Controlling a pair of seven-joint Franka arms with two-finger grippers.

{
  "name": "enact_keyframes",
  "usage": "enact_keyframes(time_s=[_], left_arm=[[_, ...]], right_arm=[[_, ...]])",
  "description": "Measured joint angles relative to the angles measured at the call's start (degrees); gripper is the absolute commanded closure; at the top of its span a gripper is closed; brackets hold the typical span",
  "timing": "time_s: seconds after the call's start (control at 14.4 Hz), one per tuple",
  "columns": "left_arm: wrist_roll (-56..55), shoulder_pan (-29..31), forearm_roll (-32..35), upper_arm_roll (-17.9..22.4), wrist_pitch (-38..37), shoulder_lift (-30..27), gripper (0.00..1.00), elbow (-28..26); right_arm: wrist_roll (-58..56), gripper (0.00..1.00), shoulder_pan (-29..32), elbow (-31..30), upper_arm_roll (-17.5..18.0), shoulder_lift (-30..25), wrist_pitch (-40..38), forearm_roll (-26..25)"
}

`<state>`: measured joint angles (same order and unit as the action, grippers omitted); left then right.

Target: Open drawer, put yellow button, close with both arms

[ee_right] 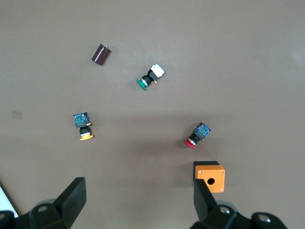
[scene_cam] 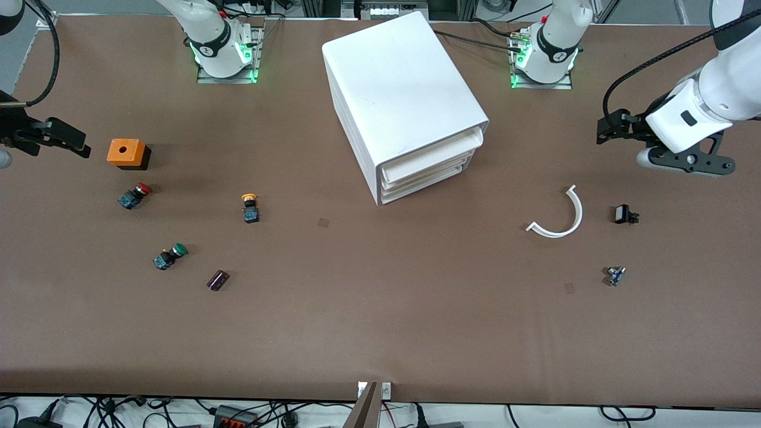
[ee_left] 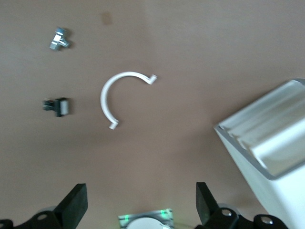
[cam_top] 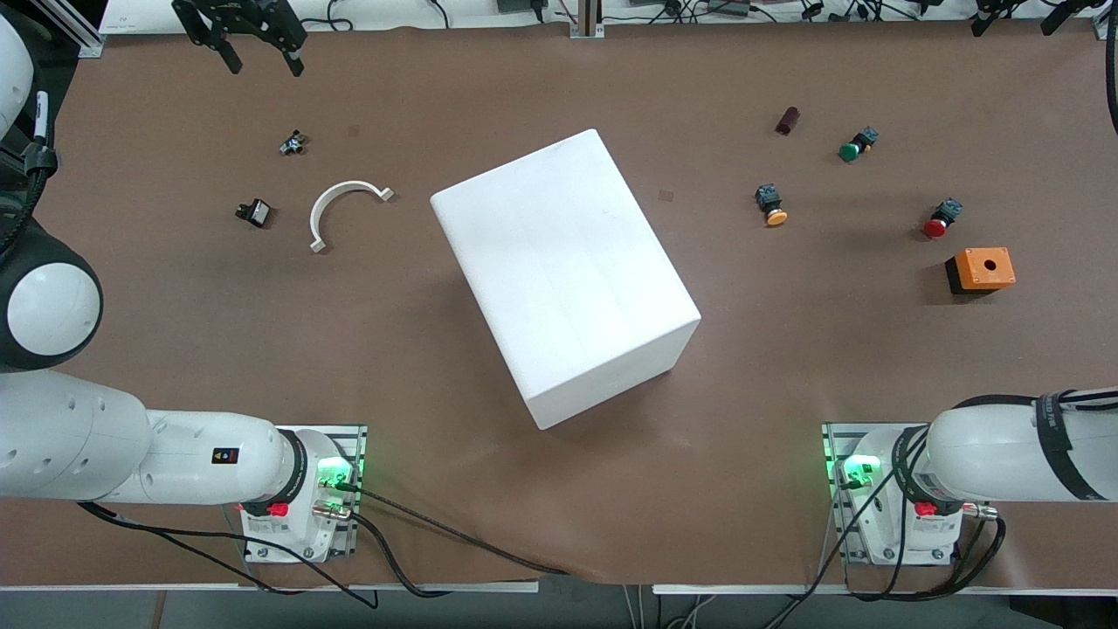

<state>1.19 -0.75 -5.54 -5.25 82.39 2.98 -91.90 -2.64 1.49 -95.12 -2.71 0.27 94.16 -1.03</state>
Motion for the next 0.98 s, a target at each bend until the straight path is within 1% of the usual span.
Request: enact_keyframes(time_s=[0.21,0.35,0.49,0.63,0.77,0.98], left_arm=[[0.84,0.08,-5.27,0.00,-6.07,1.38,0.00,0.52],[4.00,0.03,-8.57,-0.03,-9.72,2.94,0.00,0.55],[8.20,-0.02,-12.99,-0.06,-10.91,5.63,0.00,0.51],[13.09,0.21,-21.34,-0.02,-10.92,9.76,0.00,0.39],[17.83,0.72,-29.88,0.04,-10.39,15.14,0.00,0.21],[27.31,1.06,-42.16,0.10,-5.35,21.77,0.00,-2.16]], right_arm=[[-0.01,0.00,0.00,0.00,0.00,0.00,0.00,-0.01],[-0.01,0.00,0.00,-0.01,0.01,0.00,0.00,-0.01],[-0.01,0.00,0.00,0.00,0.01,0.02,0.00,-0.01],[-0.01,0.00,0.00,0.01,0.01,0.02,0.00,-0.02],[-0.01,0.00,0.01,-0.01,0.00,0.10,0.00,-0.02],[-0.02,0.00,0.00,-0.03,0.02,0.89,0.05,-0.02]])
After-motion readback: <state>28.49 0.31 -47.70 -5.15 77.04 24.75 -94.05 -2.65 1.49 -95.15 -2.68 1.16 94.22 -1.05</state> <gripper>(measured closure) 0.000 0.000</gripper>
